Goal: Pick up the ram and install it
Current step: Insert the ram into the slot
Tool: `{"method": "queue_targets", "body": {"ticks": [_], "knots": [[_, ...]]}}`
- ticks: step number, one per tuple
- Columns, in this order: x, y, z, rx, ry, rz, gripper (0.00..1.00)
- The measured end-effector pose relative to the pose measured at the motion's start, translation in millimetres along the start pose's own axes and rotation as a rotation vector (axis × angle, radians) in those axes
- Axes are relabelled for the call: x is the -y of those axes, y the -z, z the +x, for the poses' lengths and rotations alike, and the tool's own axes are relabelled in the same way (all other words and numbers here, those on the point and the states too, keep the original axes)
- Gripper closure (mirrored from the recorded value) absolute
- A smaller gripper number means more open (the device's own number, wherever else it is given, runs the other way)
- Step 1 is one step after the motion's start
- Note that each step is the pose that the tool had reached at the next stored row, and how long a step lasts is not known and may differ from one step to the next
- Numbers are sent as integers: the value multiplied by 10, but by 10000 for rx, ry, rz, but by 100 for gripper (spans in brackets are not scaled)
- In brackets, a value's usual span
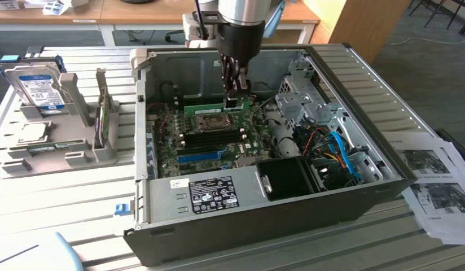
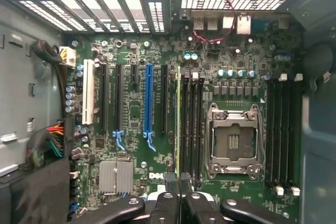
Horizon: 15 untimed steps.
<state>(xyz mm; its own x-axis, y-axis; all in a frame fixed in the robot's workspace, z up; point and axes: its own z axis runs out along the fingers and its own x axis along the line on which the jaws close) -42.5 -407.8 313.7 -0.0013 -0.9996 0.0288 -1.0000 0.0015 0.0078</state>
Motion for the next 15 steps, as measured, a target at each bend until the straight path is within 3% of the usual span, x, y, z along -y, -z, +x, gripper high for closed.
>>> {"method": "queue_targets", "body": {"ticks": [15], "knots": [[2,-273,-8,-1,-2,0,89]]}}
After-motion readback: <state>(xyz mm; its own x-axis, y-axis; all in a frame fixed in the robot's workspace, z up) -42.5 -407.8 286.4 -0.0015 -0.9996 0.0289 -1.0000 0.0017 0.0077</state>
